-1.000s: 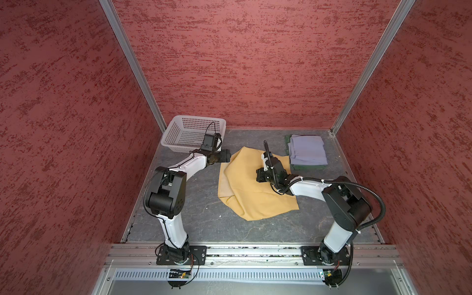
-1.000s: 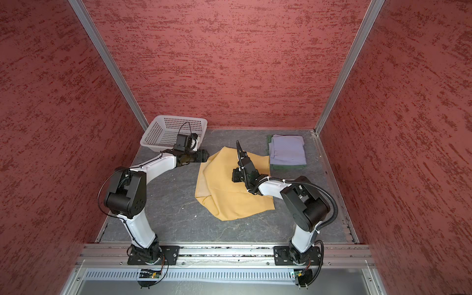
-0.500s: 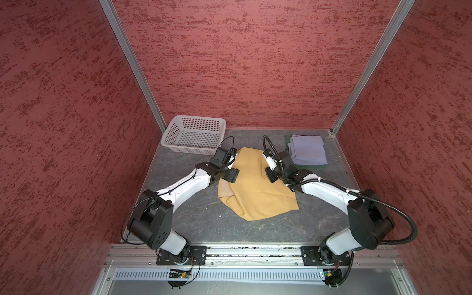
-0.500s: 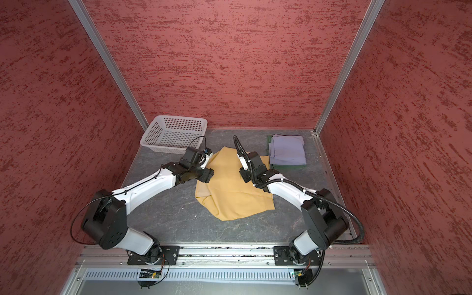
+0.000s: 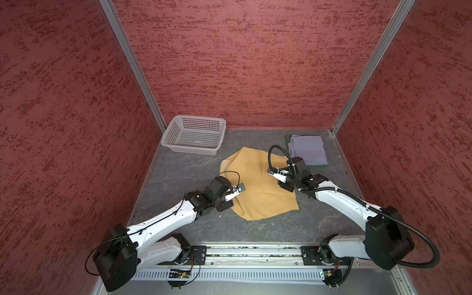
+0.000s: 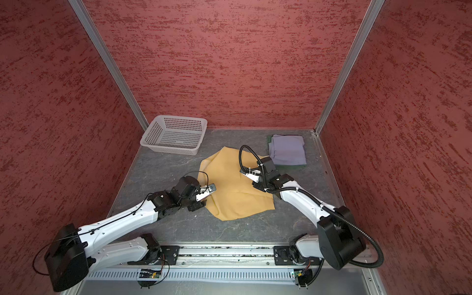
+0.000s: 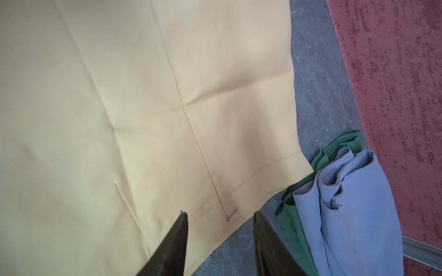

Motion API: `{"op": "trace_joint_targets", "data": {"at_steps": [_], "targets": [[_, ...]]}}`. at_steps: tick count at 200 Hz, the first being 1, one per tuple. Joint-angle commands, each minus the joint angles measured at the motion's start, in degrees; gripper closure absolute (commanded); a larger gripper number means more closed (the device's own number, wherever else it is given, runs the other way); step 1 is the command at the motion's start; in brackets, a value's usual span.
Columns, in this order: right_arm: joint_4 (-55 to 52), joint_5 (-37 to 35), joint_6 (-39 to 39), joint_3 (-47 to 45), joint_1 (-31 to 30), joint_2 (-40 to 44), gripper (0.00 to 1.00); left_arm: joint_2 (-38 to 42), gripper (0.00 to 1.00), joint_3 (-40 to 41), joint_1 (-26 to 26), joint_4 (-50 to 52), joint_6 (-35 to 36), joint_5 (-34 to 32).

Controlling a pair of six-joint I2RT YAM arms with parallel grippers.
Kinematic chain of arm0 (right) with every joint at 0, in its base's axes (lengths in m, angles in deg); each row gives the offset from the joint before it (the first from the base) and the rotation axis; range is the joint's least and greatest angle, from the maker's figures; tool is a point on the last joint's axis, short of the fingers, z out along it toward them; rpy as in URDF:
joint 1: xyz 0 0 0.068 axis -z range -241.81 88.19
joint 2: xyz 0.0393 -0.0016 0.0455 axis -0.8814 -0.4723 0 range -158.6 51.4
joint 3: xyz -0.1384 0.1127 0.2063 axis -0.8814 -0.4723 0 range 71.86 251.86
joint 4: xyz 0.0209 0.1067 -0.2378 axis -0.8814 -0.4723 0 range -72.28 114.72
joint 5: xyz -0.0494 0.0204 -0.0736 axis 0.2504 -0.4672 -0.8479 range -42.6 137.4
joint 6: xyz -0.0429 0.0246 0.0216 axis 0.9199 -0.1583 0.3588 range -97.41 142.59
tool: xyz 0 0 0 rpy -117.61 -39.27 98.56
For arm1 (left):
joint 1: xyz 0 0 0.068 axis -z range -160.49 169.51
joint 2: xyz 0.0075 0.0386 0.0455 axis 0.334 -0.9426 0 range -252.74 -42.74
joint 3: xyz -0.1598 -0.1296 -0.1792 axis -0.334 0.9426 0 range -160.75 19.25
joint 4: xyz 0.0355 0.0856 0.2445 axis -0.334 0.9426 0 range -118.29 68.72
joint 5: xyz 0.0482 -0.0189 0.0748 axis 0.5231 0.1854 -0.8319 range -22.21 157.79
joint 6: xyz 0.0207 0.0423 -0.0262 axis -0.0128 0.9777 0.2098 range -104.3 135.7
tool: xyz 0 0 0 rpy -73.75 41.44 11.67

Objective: Fold and stack skirts
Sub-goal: Fold the skirt at the center of the table.

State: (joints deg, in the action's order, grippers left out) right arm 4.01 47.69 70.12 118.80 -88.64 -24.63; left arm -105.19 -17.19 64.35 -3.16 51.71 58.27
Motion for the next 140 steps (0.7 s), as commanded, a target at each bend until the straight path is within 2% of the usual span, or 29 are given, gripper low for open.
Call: {"op": "trace_joint_targets", "data": {"at_steps": [1,39,140], "targets": [[-3.7,3.4,6.0,-1.1,0.9,1.3,0.53,0.9,0.28,2.3,2.4,-3.3,6.2,-0.6],[-4.5,3.4,7.4,-2.4,1.9,1.5,0.52,-2.1,0.30,4.7,4.3,-6.6,9.3,-4.0],[-3.5,10.0,10.3,-4.0,6.0,3.6,0.51,-12.2,0.33,6.4,6.3,-11.3,12.1,-5.5]]}}
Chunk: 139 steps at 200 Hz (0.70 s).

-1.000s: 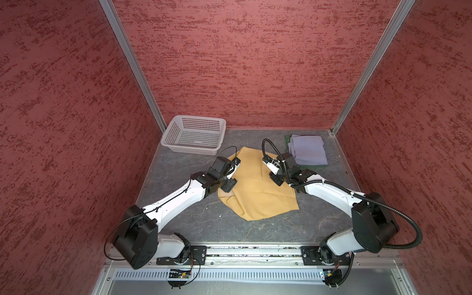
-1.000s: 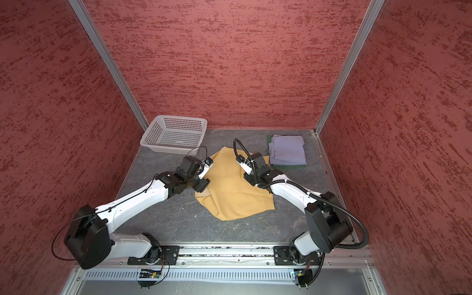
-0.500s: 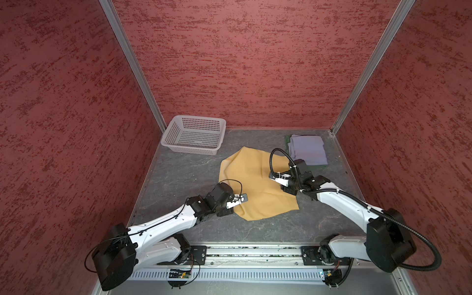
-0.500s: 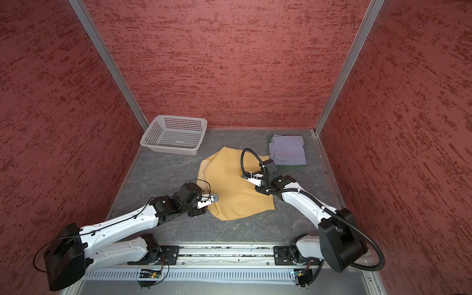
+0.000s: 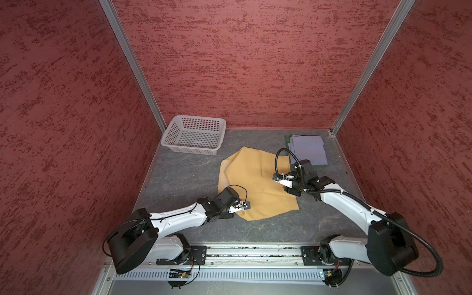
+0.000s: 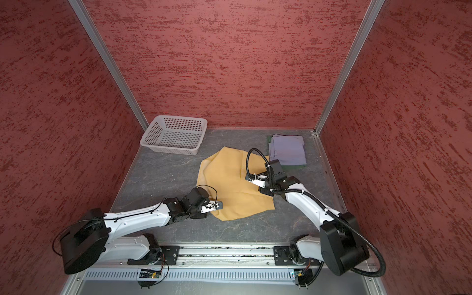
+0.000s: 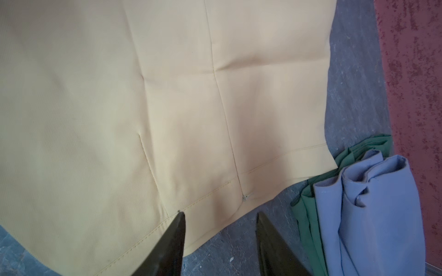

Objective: Fold and stack skirts
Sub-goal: Fold the skirt at the center of the table.

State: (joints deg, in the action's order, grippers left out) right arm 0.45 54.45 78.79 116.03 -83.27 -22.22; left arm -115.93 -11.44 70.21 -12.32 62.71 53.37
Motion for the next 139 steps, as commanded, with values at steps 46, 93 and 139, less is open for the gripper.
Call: {"op": "trace_joint_targets", "data": {"at_steps": [46,93,139], "targets": [[-0.2,3.2,0.5,-2.7,0.7,1.5,0.51,-5.6,0.46,1.2,0.5,-4.8,1.3,-0.9],[-2.7,2.7,5.7,-3.9,0.7,1.8,0.52,-6.0,0.67,2.2,0.6,-5.6,0.4,-2.8],[-4.5,1.4,10.8,-6.4,0.7,5.9,0.52,-3.3,1.00,1.9,0.8,-4.5,-0.4,-6.4]]}}
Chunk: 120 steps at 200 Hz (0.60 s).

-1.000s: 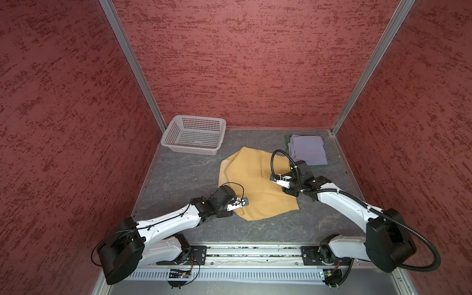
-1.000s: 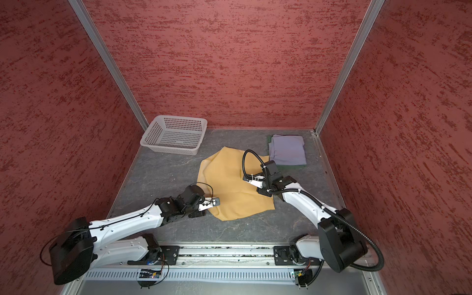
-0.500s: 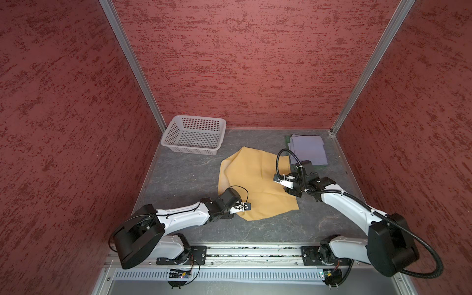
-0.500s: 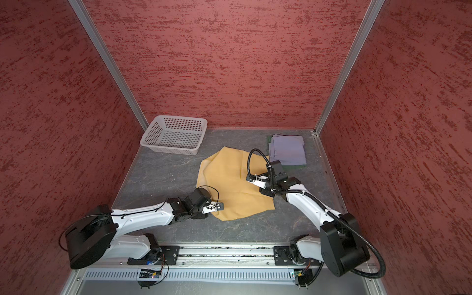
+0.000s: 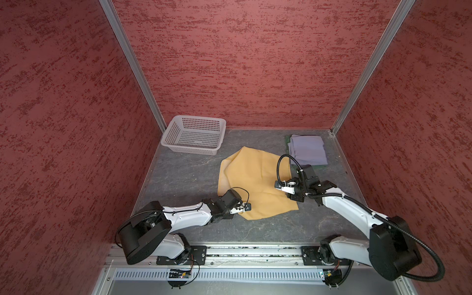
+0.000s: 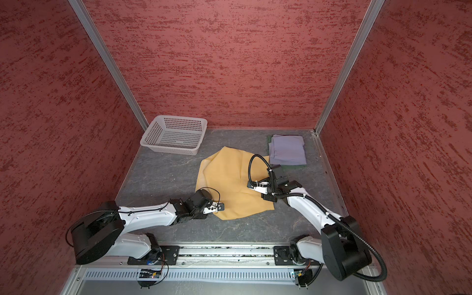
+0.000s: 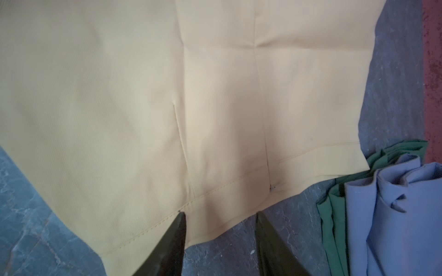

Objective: Fold and stack skirts
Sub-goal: Fold the skirt at the center of the table.

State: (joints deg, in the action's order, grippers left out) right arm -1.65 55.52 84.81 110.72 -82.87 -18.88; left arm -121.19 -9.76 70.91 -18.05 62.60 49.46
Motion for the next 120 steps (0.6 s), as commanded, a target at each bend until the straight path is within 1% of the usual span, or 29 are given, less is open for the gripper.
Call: {"op": "trace_joint_targets", "data": {"at_steps": [1,29,52,83,120], "targets": [[-2.6,0.3,4.9,-1.1,0.3,2.6,0.52,2.1,1.00,0.1,0.1,1.3,-0.4,-2.6],[-6.7,-1.2,7.4,-0.7,0.2,3.6,0.52,4.7,1.00,-0.4,0.2,3.9,-1.6,-4.4],[-10.9,2.5,9.7,-0.1,-0.9,4.7,0.53,7.0,1.00,-1.4,0.2,6.8,-3.1,-4.7],[-12.7,4.7,10.7,-1.5,-3.8,6.0,0.53,8.7,1.00,-1.7,0.2,8.0,-3.3,-5.6],[-12.5,3.1,11.0,-4.6,-9.2,4.8,0.53,9.0,1.00,-1.9,-0.1,8.2,-3.2,-6.2]]}}
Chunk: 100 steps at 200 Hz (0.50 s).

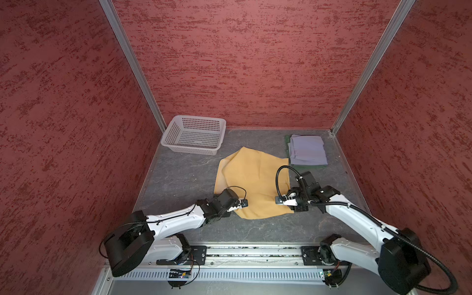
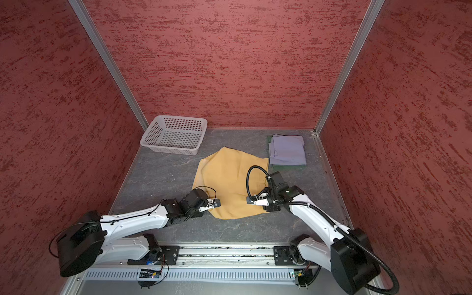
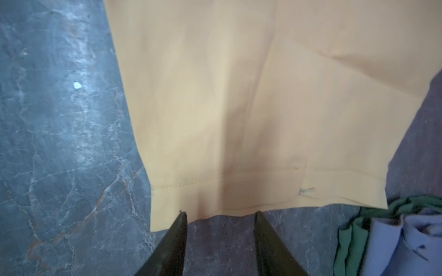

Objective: Fold and stack skirts
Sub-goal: Fold the skirt at the center of the table.

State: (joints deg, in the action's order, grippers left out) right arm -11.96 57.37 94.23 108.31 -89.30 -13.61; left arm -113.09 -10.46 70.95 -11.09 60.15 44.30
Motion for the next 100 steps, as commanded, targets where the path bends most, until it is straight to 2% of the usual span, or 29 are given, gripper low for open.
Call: {"op": "trace_joint_targets", "data": {"at_steps": [1,51,100], "targets": [[-2.2,1.2,1.5,-2.3,-2.9,-0.5,0.53,0.9,1.00,-1.2,-0.2,1.2,-0.7,-1.0],[-0.1,-0.1,-2.0,-5.7,-6.7,0.5,0.54,1.5,1.00,-1.0,-0.8,1.4,-0.9,-1.2],[4.4,-4.5,-3.6,-6.8,-8.0,-4.2,0.55,1.8,1.00,-1.0,-1.2,1.2,-1.0,-0.6]]}}
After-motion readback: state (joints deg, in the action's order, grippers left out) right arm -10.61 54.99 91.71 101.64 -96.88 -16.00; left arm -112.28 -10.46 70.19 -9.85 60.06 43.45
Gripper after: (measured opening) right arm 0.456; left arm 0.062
